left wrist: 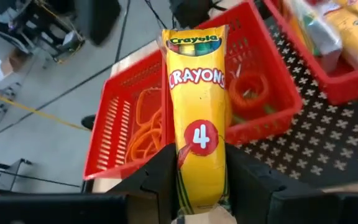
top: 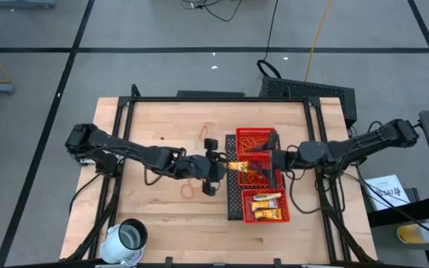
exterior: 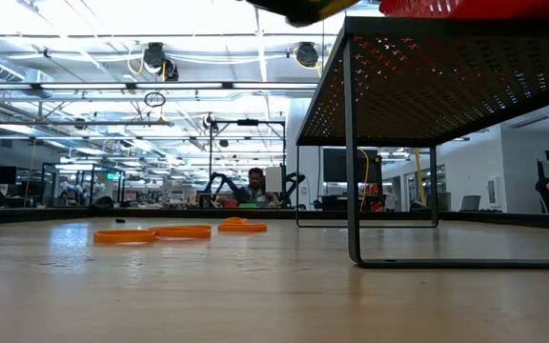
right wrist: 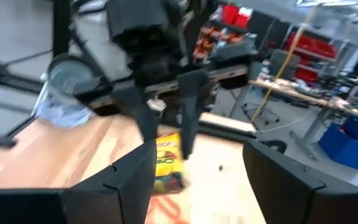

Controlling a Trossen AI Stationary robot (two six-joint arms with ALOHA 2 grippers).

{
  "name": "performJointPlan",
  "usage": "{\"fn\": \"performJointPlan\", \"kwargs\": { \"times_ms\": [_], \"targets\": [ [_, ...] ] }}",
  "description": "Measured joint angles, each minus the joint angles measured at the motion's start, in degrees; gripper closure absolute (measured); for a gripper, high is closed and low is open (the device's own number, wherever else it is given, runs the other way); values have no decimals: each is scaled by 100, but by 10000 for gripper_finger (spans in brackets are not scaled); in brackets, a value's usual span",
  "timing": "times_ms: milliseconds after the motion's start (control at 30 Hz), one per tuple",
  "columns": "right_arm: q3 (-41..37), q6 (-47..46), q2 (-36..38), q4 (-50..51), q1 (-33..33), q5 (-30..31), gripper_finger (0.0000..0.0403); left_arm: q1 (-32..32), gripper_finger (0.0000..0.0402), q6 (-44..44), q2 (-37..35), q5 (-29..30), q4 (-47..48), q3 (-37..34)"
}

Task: Pick & Place Office Desk Supplies
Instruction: Put the yellow pack of crayons into the bottom red bin on the shelf

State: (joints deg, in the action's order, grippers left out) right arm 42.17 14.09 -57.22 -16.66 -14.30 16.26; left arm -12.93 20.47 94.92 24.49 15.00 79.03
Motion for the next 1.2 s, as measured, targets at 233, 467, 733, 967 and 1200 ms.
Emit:
{"fn": "performJointPlan", "kwargs": {
  "times_ms": [233,467,733,967,1200],
  "targets": [
    [-2,94,-32,512,-309,21,131,64,275,-10,-3,72,21,20],
    [2,197,-362,68,-141,10,124,76,275,-71,-7,-312,-185,19],
    [0,679,-744,-525,-68,-1,153,87,275,-290,-7,-346,-139,19],
    [0,673,-745,-496,-68,2,213,87,275,-312,-7,-346,-120,19],
    [0,674,-745,-442,-68,8,276,87,275,-307,-7,-348,-160,15]
  ]
}}
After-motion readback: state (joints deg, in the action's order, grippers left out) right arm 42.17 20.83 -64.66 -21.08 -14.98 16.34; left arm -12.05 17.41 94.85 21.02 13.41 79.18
